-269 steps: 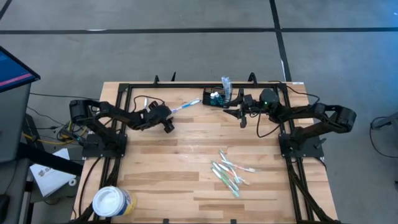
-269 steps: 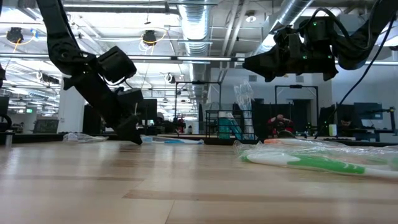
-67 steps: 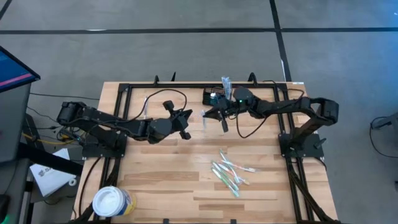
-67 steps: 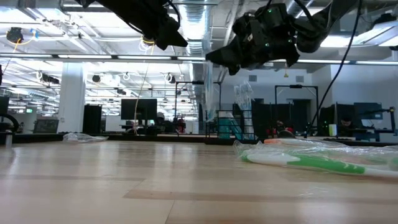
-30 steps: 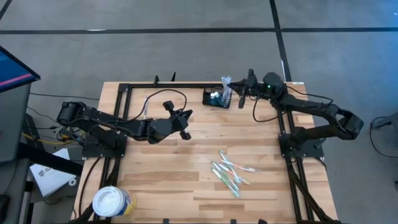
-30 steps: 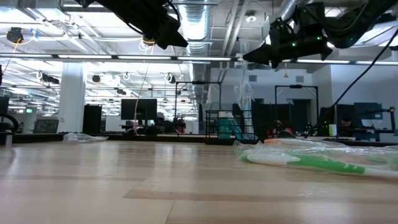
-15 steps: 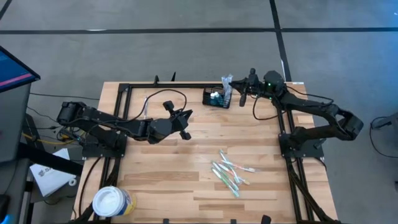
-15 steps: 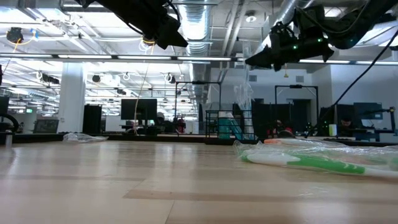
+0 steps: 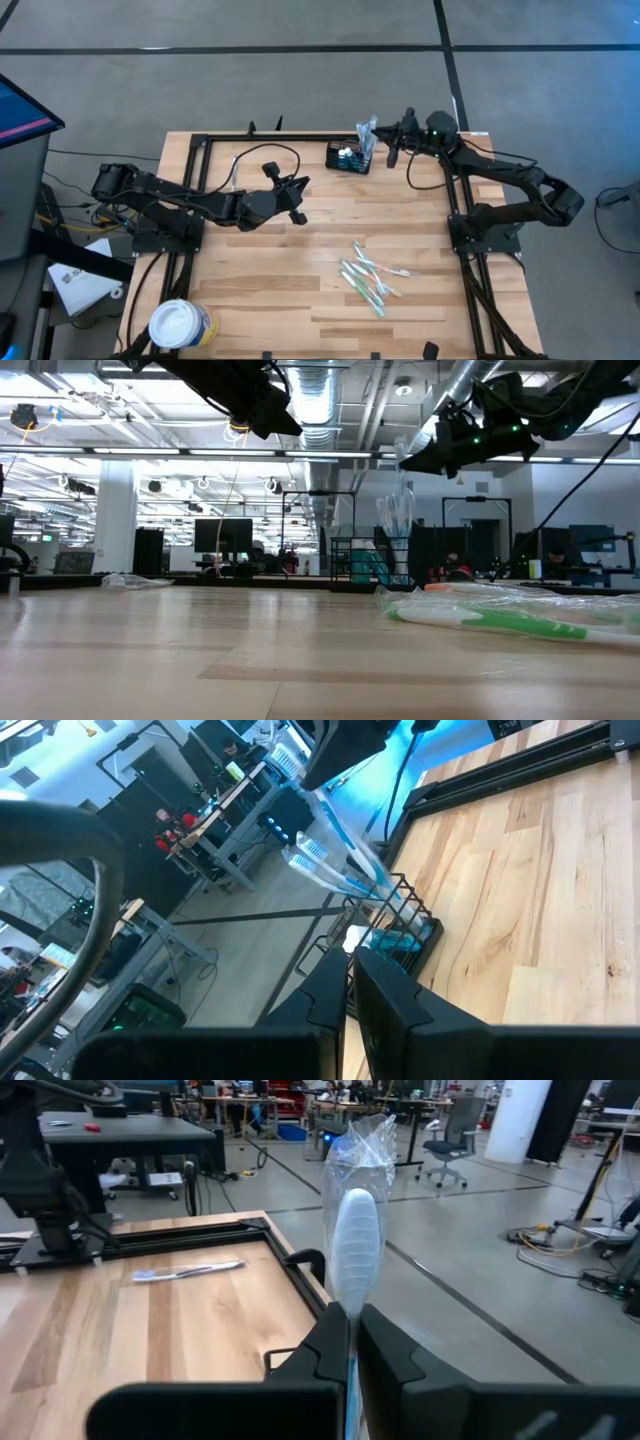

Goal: Pick & Place toothbrushing station
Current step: Put the blue toothbrush into the mesh organizer

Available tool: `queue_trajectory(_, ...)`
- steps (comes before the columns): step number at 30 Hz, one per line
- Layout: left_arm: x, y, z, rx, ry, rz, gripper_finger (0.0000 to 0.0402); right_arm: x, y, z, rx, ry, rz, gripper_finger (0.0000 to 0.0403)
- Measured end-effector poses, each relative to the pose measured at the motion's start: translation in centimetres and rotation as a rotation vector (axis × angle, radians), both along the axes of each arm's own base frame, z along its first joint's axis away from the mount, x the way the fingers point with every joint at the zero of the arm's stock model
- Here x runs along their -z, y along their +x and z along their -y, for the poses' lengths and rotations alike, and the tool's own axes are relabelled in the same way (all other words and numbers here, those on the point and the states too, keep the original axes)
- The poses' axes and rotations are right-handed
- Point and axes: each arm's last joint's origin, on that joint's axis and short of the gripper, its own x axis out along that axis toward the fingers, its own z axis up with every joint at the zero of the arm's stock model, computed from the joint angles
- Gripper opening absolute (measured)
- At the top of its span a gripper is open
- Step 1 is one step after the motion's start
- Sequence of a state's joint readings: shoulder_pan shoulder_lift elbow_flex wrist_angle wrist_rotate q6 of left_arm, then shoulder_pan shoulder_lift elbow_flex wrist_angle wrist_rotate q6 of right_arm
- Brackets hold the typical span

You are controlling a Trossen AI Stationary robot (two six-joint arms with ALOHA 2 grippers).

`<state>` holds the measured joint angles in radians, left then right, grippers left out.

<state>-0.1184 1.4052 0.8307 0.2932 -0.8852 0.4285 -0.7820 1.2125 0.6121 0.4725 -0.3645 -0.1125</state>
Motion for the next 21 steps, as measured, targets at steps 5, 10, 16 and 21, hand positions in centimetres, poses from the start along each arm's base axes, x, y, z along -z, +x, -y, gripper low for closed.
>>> queue_trajectory(5, 0.0, 0.0, 0.0, 0.0, 0.0, 0.0, 0.0017, 0.1, 0.2, -0.1, -0.009, 0.002, -0.002, 0.0)
queue_trajectory(10, 0.0, 0.0, 0.0, 0.0, 0.0, 0.0, 0.0017, 0.1, 0.3, -0.2, -0.015, -0.008, -0.01, 0.0)
queue_trajectory(16, 0.0, 0.0, 0.0, 0.017, -0.006, 0.0, 0.0017, 0.3, 0.3, -0.1, -0.016, -0.01, -0.015, 0.0)
queue_trajectory(21, 0.1, 0.2, 0.2, 0.098, -0.029, -0.002, 0.0017, 2.2, 0.6, 0.1, -0.016, -0.001, -0.024, 0.0)
